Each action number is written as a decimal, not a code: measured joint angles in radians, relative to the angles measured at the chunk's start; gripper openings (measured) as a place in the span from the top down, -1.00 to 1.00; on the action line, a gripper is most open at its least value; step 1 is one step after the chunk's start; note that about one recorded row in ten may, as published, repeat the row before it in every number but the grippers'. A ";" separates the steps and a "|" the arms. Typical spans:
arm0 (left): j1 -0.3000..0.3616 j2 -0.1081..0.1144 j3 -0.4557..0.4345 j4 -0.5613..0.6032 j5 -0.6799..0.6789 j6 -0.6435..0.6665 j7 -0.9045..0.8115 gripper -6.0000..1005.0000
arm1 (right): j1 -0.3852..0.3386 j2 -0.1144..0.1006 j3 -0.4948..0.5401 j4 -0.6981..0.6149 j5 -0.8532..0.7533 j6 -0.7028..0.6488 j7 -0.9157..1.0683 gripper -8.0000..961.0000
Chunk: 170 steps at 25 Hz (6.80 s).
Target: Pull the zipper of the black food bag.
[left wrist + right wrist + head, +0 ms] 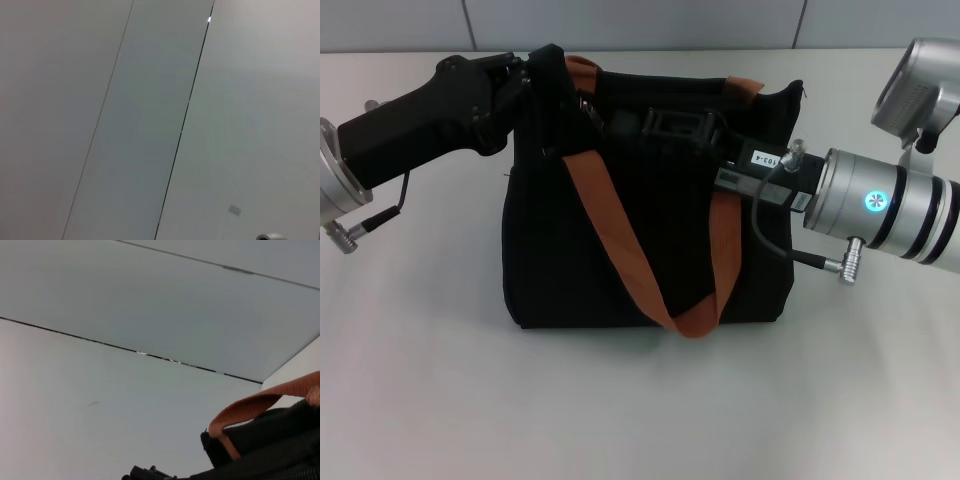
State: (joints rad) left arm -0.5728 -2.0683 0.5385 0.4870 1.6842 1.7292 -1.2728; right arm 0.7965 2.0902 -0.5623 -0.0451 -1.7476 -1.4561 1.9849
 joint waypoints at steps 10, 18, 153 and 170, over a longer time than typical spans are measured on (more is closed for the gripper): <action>-0.001 0.000 0.001 -0.007 -0.006 0.000 -0.001 0.94 | 0.005 -0.001 -0.021 -0.002 -0.001 0.013 -0.005 0.36; -0.005 0.000 0.002 -0.008 -0.014 0.001 -0.008 0.94 | 0.009 0.000 -0.018 0.000 0.003 0.014 -0.020 0.36; -0.032 -0.001 0.005 -0.033 -0.036 0.020 -0.036 0.95 | 0.030 -0.006 -0.391 -0.532 0.023 -0.062 -0.316 0.31; -0.026 -0.001 0.002 -0.038 -0.039 0.020 -0.035 0.95 | 0.036 -0.008 -0.387 -0.500 0.059 -0.062 -0.111 0.99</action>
State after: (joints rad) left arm -0.5989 -2.0693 0.5402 0.4491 1.6451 1.7488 -1.3074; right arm 0.8323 2.0825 -0.9496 -0.5449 -1.6882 -1.5178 1.8740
